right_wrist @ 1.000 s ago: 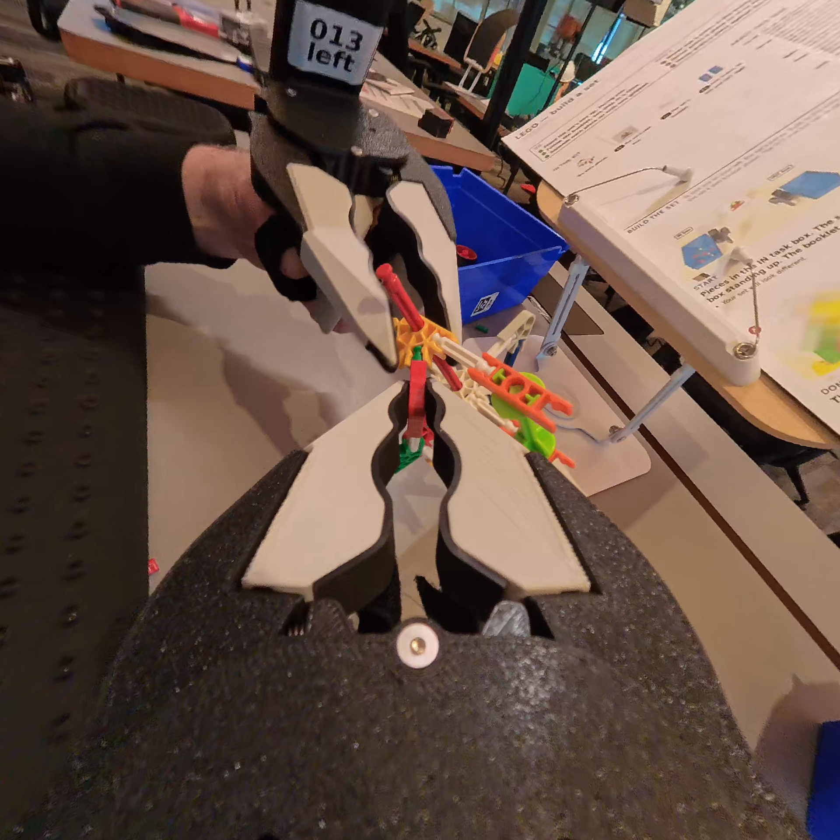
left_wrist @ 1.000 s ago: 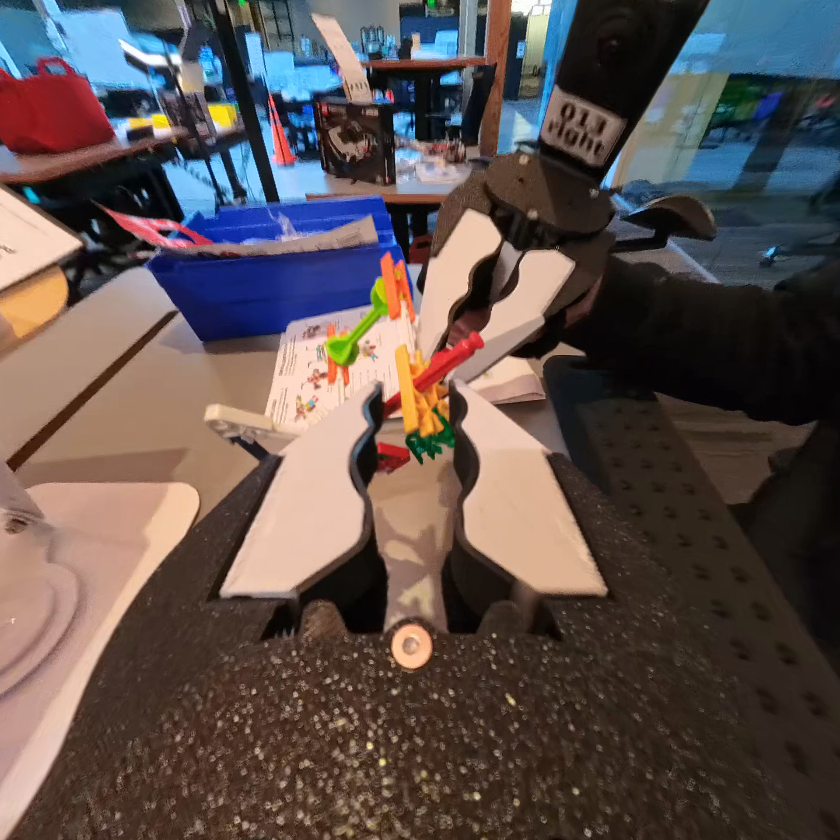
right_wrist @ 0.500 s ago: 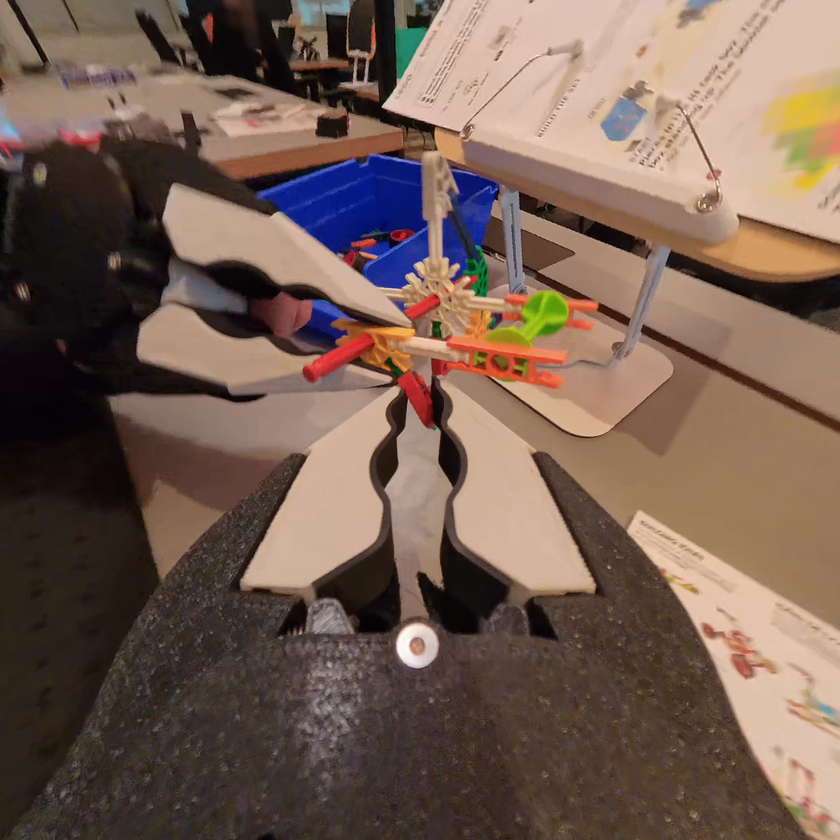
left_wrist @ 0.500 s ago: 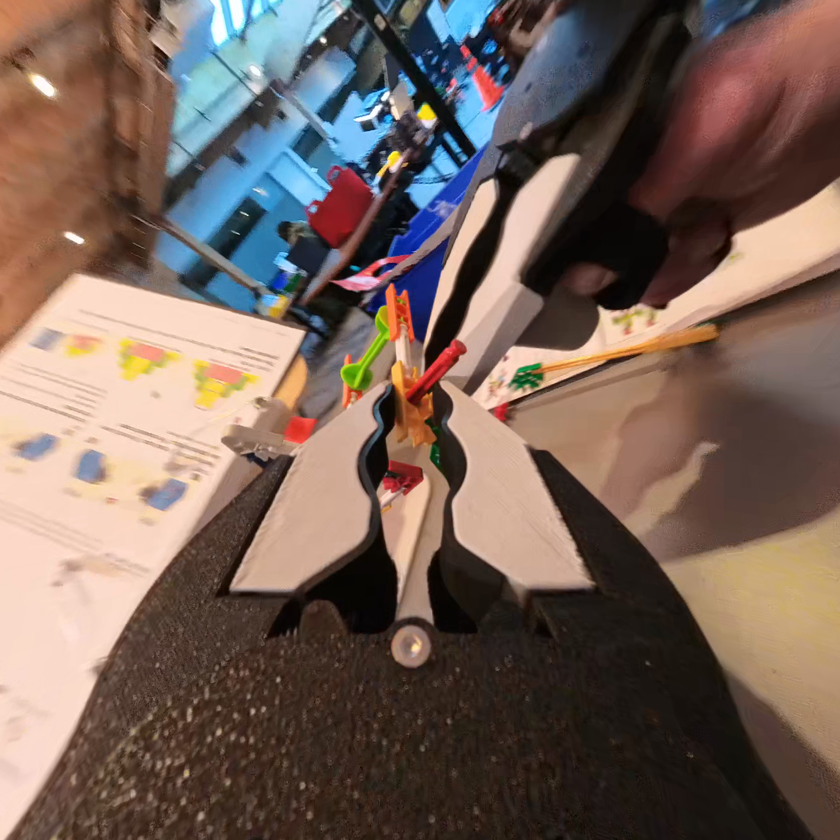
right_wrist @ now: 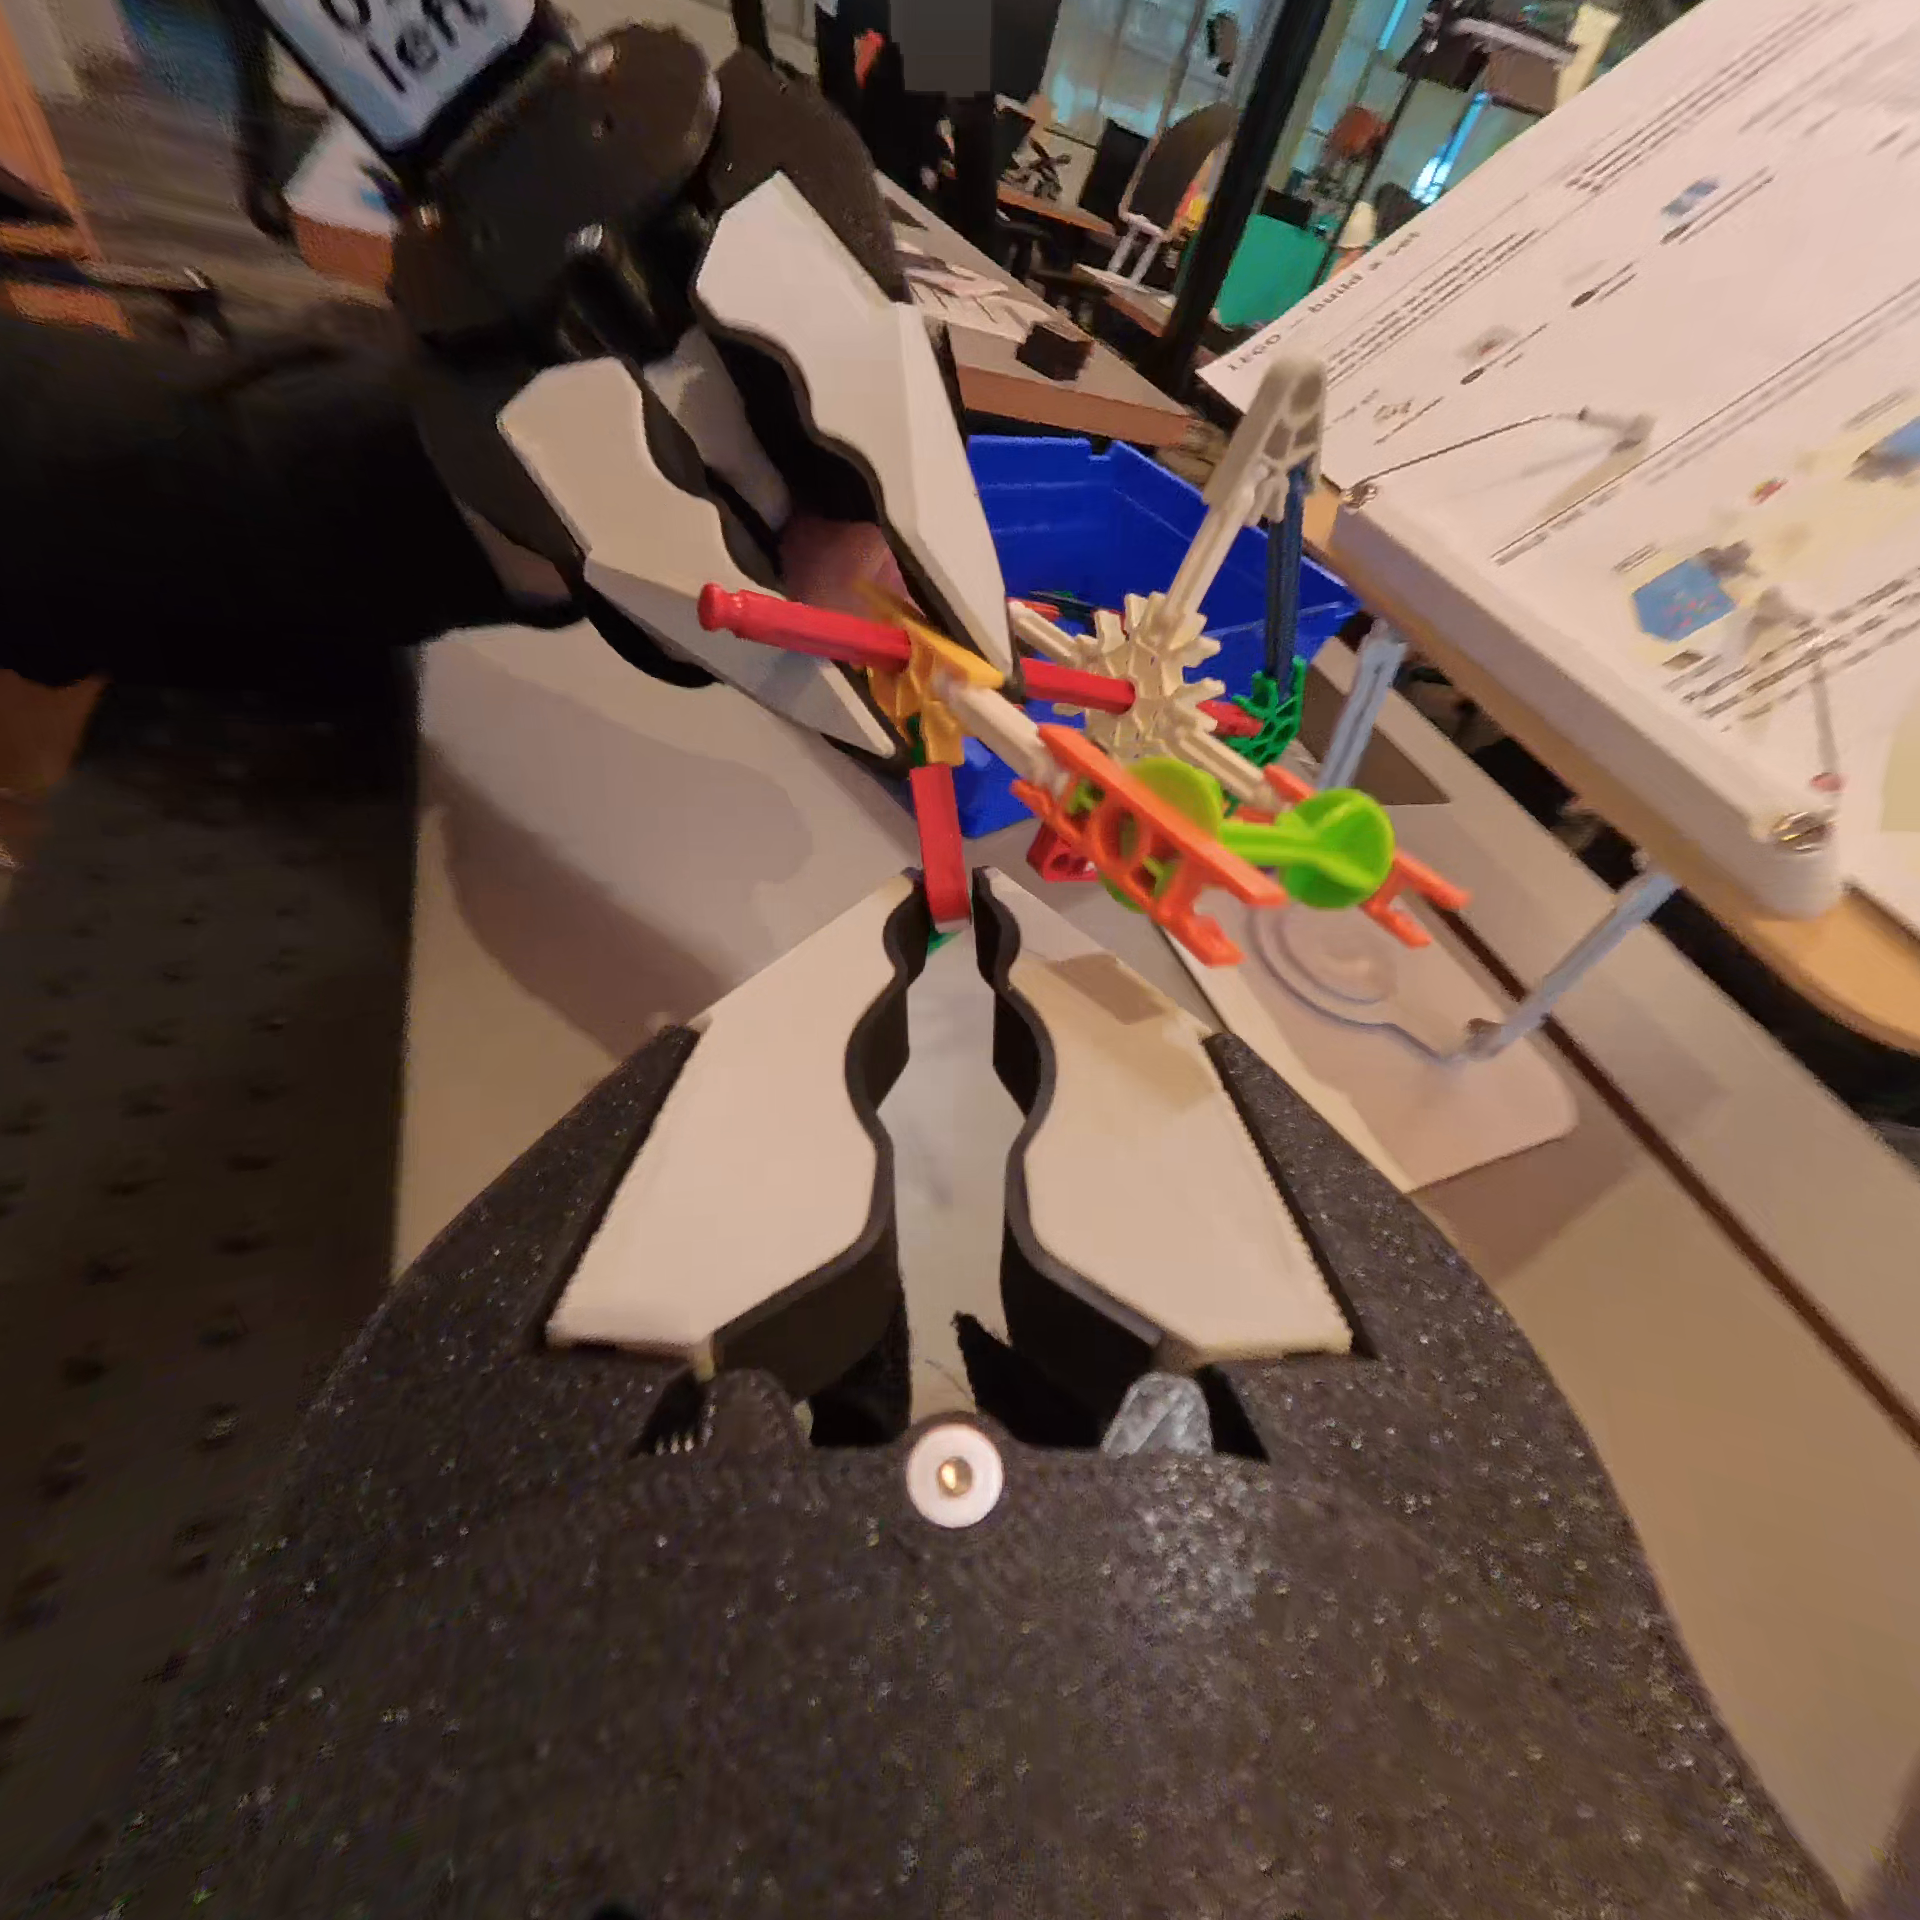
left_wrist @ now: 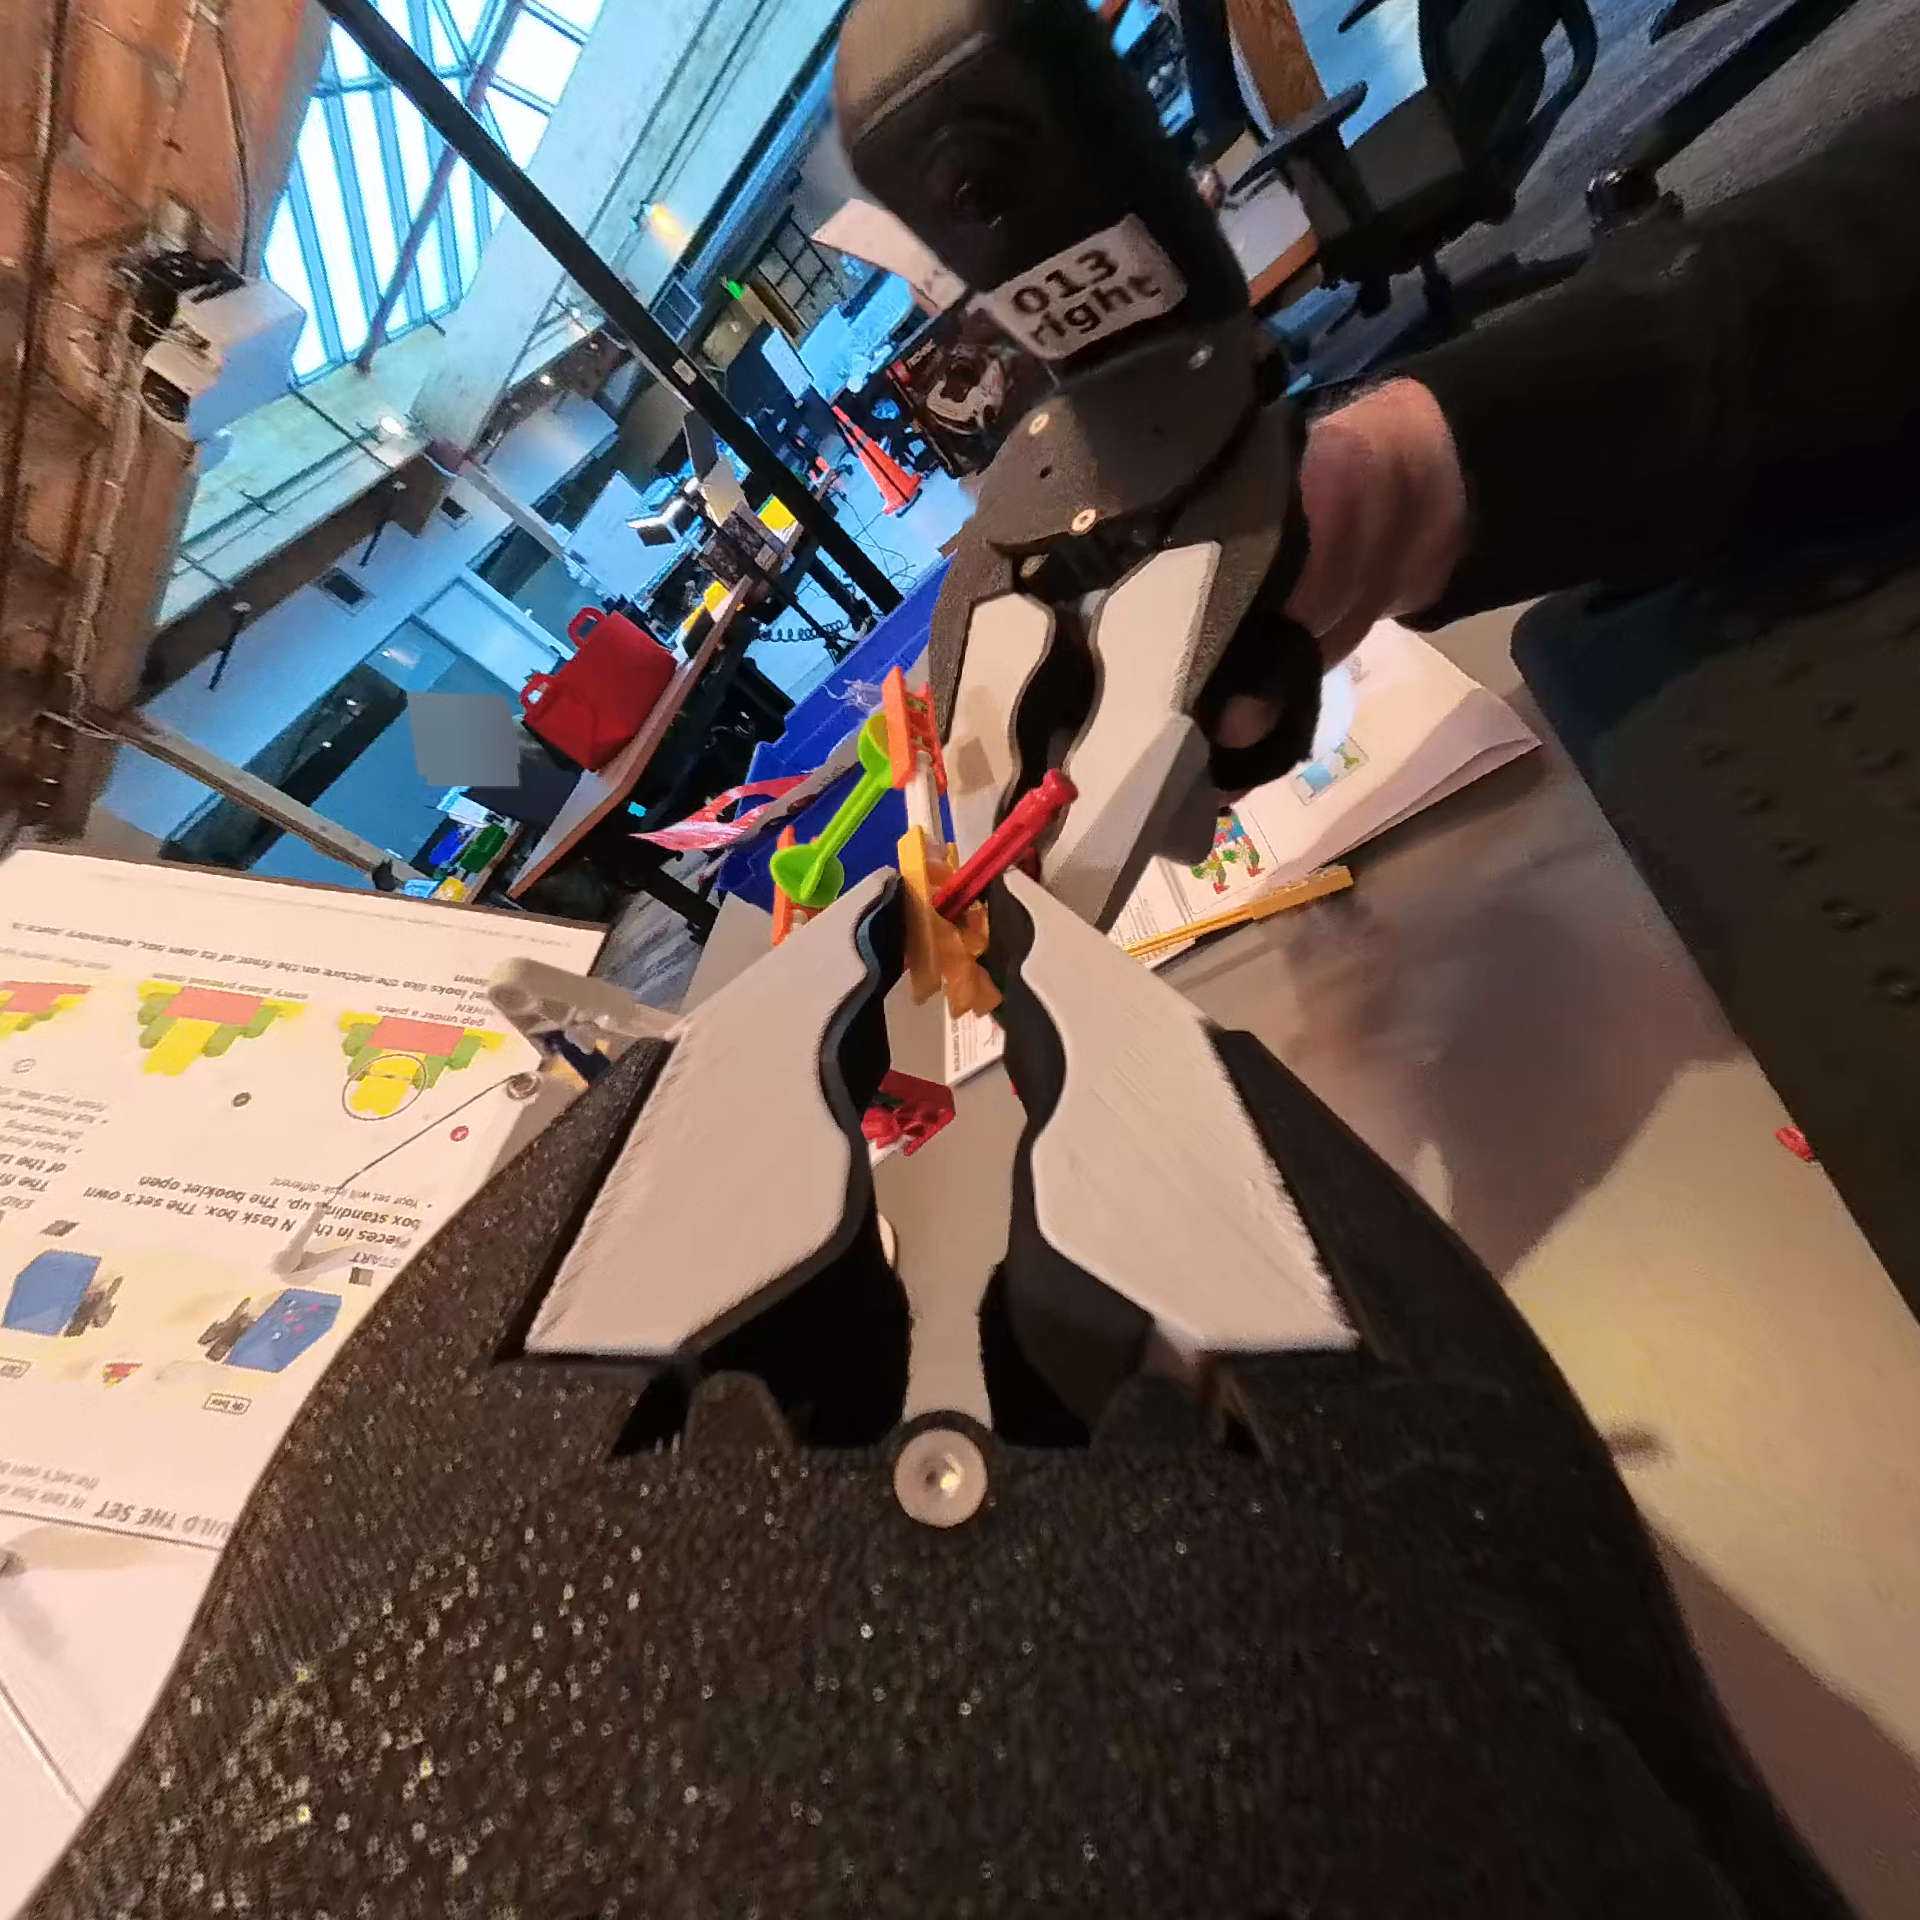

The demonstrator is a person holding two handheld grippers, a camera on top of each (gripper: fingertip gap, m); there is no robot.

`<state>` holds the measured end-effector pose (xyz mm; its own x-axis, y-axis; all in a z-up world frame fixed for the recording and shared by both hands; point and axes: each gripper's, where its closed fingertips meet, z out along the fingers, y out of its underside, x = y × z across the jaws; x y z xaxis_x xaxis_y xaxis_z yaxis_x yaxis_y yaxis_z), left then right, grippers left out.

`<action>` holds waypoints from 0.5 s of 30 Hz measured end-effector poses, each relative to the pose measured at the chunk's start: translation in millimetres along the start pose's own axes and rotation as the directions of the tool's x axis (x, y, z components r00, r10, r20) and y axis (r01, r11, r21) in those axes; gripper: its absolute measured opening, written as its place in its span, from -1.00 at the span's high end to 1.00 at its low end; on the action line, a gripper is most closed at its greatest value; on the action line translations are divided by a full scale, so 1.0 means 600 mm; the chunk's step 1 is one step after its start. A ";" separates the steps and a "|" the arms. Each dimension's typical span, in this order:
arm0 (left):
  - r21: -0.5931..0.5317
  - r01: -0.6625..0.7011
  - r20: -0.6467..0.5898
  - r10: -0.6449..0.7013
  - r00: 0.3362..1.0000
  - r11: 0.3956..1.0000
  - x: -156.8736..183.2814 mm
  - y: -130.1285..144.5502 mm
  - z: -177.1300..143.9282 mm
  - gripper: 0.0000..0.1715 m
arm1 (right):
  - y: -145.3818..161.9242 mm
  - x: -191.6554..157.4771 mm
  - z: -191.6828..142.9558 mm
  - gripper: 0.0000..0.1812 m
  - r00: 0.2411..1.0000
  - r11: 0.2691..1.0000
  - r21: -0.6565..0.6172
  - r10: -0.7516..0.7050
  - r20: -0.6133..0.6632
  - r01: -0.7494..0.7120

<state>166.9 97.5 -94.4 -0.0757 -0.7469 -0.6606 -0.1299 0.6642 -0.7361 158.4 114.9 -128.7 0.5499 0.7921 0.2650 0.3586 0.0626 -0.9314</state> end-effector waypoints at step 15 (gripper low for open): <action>-0.270 -0.395 0.207 0.454 0.867 0.878 -0.017 0.049 0.026 0.86 | 0.031 0.038 0.027 0.98 0.911 0.916 -0.017 0.396 -0.118 -0.400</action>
<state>179.5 125.1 -111.6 0.0799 -0.3399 -0.9370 -0.3513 0.8701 -0.3456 165.5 143.9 -143.8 0.7319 0.6744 -0.0977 0.1212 -0.2698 -0.9553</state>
